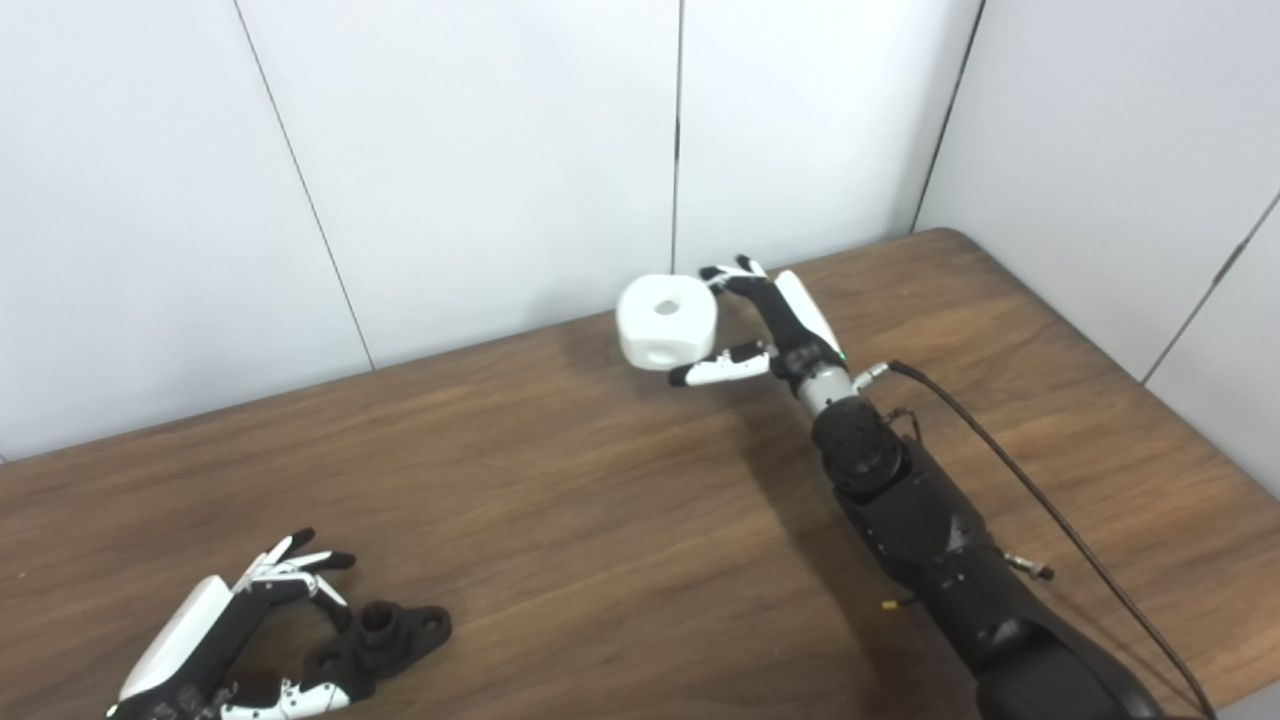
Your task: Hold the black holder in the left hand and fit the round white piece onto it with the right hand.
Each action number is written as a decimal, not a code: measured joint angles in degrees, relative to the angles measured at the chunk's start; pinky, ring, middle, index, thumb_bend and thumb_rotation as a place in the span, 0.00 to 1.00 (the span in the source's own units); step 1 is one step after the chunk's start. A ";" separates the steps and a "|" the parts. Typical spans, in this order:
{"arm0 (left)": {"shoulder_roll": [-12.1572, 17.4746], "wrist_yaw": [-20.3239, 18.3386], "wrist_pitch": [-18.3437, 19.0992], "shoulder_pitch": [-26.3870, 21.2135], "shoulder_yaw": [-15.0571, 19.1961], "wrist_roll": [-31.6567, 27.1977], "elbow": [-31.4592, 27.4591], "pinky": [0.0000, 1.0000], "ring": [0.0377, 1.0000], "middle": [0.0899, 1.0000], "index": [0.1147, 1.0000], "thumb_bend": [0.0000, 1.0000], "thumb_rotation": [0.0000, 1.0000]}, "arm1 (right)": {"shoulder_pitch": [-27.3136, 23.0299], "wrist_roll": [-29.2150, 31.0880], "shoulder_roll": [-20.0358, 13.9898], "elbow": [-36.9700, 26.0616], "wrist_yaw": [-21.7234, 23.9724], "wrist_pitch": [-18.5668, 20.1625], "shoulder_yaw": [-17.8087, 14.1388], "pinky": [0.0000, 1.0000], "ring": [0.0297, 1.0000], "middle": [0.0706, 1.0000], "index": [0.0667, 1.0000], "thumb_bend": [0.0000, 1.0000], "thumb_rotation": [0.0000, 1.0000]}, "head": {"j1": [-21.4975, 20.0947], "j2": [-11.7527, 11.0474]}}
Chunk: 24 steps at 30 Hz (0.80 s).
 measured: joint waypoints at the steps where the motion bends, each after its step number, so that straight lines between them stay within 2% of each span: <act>1: -0.05 0.14 -0.02 -0.14 -0.10 0.00 0.47 1.00 1.00 0.83 0.42 0.52 0.04 | 0.02 0.03 0.41 -0.64 0.54 0.21 0.05 1.00 1.00 0.84 0.44 0.52 0.15 | 0.52 0.00; 11: -0.58 2.36 -1.84 -0.73 -1.12 1.31 2.58 1.00 1.00 0.83 0.41 0.52 0.04 | 0.21 0.73 3.50 -5.44 5.55 1.83 0.97 1.00 1.00 0.84 0.44 0.53 0.15 | 3.34 0.09; 19: -0.68 4.07 -3.33 -1.44 -1.81 2.07 4.49 1.00 1.00 0.83 0.41 0.52 0.04 | 0.69 2.23 7.20 -7.87 8.70 2.24 2.47 1.00 1.00 0.84 0.44 0.53 0.15 | 4.48 0.44; 24: -0.90 5.08 -4.25 -1.52 -2.18 2.30 5.31 1.00 1.00 0.84 0.42 0.52 0.04 | 1.30 3.88 8.18 -9.51 11.56 2.21 3.43 1.00 1.00 0.84 0.44 0.53 0.15 | 7.90 1.41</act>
